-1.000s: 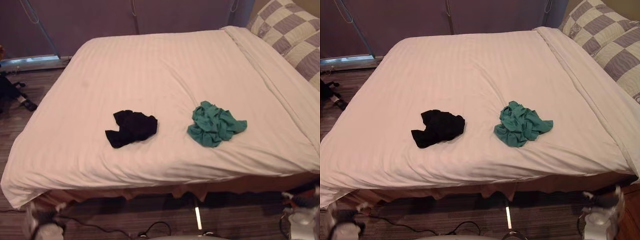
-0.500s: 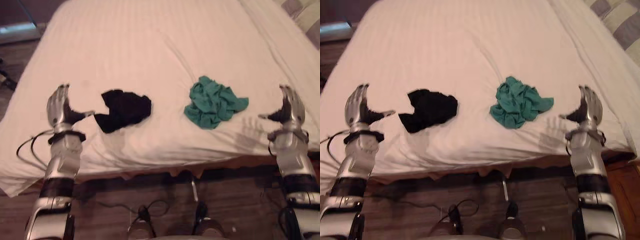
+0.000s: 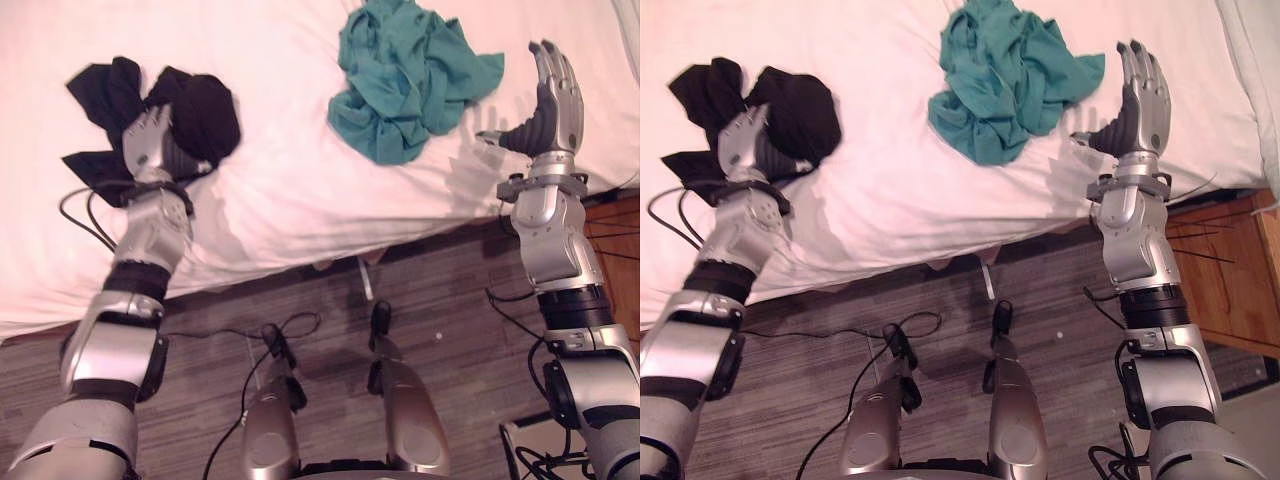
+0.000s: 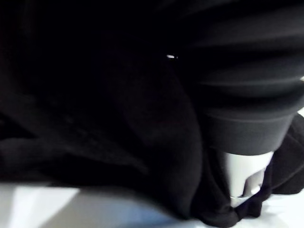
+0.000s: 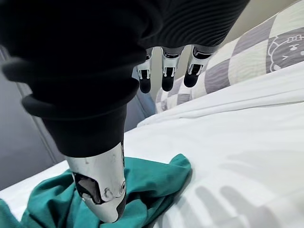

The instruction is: Tidy the bed and pick cloth on bed and put in laundry

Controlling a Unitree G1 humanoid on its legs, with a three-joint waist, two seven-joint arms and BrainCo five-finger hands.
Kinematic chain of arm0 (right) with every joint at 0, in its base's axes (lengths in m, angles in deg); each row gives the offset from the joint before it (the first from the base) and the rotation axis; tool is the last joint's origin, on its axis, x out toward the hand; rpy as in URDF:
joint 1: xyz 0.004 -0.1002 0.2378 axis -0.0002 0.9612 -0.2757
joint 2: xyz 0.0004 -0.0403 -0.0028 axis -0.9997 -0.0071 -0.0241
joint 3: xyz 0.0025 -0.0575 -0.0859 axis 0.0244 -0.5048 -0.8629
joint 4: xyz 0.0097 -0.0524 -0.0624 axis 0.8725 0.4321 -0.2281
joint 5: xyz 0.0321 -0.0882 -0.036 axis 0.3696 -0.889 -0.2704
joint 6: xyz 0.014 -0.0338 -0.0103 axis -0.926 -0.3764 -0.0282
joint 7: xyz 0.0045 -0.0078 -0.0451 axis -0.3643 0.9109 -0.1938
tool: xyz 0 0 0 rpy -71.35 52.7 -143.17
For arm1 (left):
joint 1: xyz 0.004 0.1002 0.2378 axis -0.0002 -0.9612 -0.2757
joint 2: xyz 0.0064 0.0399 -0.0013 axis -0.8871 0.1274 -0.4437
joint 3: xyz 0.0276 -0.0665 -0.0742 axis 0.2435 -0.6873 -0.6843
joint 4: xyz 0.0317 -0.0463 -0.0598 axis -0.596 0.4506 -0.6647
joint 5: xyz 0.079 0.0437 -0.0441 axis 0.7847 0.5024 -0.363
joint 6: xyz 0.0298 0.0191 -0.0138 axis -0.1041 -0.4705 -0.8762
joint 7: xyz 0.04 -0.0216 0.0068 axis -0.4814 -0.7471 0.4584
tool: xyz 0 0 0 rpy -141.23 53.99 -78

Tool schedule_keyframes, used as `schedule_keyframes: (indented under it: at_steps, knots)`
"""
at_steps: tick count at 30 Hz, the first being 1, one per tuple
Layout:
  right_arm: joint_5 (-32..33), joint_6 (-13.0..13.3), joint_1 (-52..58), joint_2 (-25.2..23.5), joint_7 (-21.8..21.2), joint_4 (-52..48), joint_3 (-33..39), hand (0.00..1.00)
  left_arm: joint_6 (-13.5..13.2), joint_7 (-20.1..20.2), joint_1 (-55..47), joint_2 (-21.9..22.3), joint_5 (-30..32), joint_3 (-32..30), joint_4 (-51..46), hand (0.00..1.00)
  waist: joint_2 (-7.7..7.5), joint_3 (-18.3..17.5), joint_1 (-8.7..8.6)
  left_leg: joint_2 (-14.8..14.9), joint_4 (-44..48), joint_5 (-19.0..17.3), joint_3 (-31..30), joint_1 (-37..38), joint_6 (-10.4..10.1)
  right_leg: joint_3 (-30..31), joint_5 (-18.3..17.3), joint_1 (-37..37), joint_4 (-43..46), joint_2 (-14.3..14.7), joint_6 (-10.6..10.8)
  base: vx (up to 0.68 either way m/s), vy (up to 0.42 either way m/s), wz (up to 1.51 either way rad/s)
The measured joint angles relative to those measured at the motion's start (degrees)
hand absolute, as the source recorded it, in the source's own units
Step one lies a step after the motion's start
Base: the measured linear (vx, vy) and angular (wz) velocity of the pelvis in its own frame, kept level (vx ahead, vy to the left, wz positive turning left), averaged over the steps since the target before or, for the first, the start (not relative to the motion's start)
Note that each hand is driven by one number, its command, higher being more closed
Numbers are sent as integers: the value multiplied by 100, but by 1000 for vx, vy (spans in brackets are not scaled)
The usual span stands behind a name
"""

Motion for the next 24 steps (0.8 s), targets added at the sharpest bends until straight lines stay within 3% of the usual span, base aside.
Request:
schedule_keyframes:
  at_steps: [4, 9, 12, 15, 16, 17, 19, 21, 24]
  knots:
    - [49, 98, -528, -134, -3, -49, -423, 0, -23, -6, 441, -215, 91, -47, 291, 100, -174, 89, -6, 69, -47, 106, 16, -195, -57, 53, 116, -177, -124, 85, -7, -55, -34, -4]
    - [50, 117, -843, -164, -14, -13, -655, 0, -40, -105, 19, 55, 50, -440, -258, 100, -190, 97, 48, 66, -230, 242, -51, -171, -63, -48, 146, -157, -168, 110, -2, -14, -11, 7]
    - [143, 200, -1211, -149, -26, 984, -940, 0, -127, -415, -888, 600, -407, -835, -1239, 100, -131, 90, 106, 56, -229, 275, -310, -143, -44, -261, 129, 23, -184, 81, 17, 35, 8, 29]
    - [470, 193, -1474, 173, -63, 2293, -1008, 0, -509, -723, -1806, 1397, -941, -801, -2342, 100, 78, 186, 366, 42, -228, 310, -681, -177, -13, -579, 70, 238, -184, 32, 86, 43, 11, 61]
    - [607, 192, -1574, 282, -80, 2794, -1007, 100, -683, -756, -2224, 1681, -1209, -763, -2785, 100, 205, 196, 430, 7, -228, 312, -823, -233, -10, -699, 49, 275, -185, -11, 111, 42, 27, 64]
    - [686, 197, -1620, 334, -96, 3004, -1007, 100, -757, -760, -2421, 1785, -1363, -752, -2951, 100, 276, 198, 485, -15, -228, 319, -894, -259, -1, -747, 41, 290, -182, -36, 122, 48, 45, 57]
    - [1074, 271, -1906, 623, -167, 3971, -992, 100, -1043, -725, -3354, 2133, -2000, -531, -3542, 100, 594, 207, 646, -144, -228, 328, -1026, -295, 11, -889, -18, 366, -156, -177, 202, 49, 59, 44]
    - [1272, 407, -2209, 839, -208, 4495, -992, 100, -1137, -596, -4022, 2270, -2454, -437, -3840, 100, 733, 191, 671, -206, -228, 328, -1106, -292, 11, -912, -26, 398, -152, -242, 214, 36, 59, 23]
    - [1634, 518, -2658, 1322, -466, 5273, -874, 100, -1225, -173, -5060, 2440, -3354, -141, -3984, 100, 931, 214, 851, -242, -230, 342, -1141, -289, 29, -997, -57, 472, -129, -292, 254, 13, 57, 23]
